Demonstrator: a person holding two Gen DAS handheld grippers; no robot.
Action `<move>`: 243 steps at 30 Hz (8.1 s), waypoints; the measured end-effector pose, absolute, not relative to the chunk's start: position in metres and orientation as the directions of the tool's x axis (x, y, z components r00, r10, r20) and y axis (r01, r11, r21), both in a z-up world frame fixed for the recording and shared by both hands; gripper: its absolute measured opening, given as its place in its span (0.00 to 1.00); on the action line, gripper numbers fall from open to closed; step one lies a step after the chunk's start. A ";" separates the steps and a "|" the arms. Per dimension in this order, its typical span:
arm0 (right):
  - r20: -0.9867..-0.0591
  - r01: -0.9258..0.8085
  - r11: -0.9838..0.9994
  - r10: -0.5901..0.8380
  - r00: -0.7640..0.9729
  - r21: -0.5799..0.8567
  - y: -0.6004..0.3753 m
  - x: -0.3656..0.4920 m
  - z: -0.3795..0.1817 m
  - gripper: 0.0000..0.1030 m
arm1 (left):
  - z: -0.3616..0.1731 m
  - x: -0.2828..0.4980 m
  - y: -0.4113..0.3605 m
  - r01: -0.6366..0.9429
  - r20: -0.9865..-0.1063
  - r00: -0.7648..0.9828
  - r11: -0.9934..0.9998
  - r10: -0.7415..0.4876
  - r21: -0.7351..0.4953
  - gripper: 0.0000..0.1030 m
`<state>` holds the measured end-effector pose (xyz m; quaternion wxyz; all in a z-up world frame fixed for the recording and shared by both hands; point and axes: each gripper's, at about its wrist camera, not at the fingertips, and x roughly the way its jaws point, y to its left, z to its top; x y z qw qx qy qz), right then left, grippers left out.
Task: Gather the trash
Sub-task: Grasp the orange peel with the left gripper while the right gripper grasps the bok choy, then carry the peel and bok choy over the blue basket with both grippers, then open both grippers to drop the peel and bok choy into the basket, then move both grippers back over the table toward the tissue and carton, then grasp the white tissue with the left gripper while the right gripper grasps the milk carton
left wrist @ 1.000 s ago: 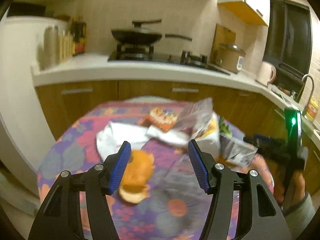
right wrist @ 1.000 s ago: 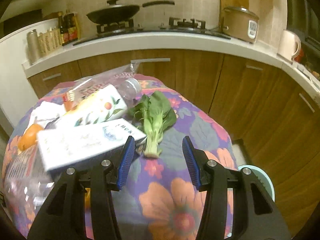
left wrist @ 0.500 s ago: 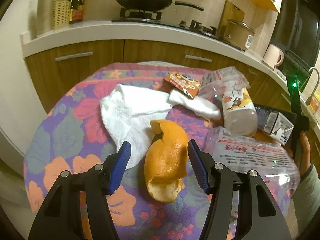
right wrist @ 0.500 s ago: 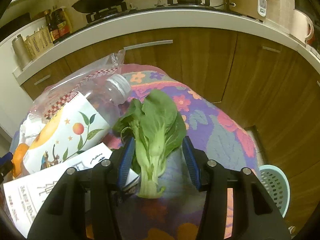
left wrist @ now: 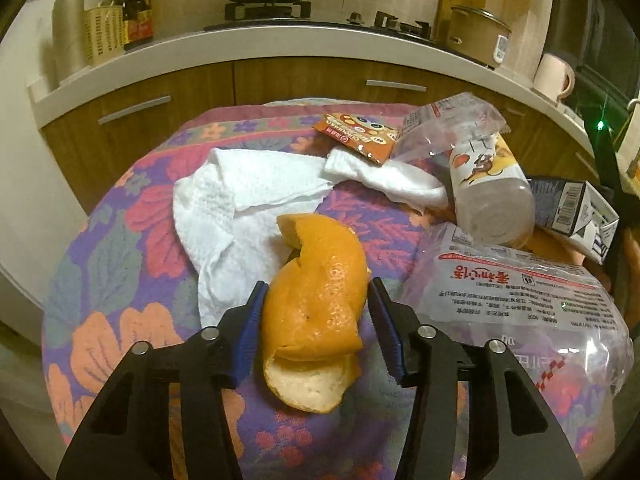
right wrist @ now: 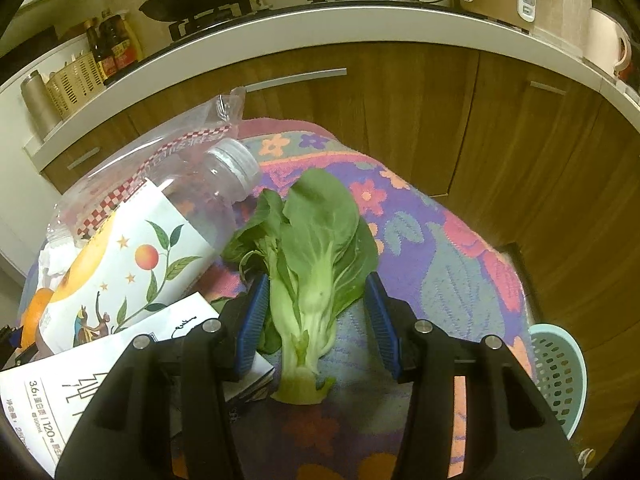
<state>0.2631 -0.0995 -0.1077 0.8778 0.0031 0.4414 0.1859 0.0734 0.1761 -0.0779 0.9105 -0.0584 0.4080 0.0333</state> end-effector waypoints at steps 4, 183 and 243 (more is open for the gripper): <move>-0.773 -0.346 0.922 0.346 0.532 0.175 -0.096 0.262 -0.107 0.28 | -0.076 0.073 0.176 -0.121 -0.742 0.670 0.989 0.015 -0.090 0.39; -0.550 -0.351 0.923 0.376 0.746 0.155 -0.143 0.143 -0.018 0.52 | 0.026 0.016 0.123 -0.180 -0.473 0.878 0.967 0.074 -0.181 0.68; -0.721 -0.269 0.952 0.289 0.630 0.147 -0.124 0.120 -0.071 0.67 | -0.064 0.102 0.280 -0.253 -0.768 0.640 0.940 -0.017 -0.231 0.73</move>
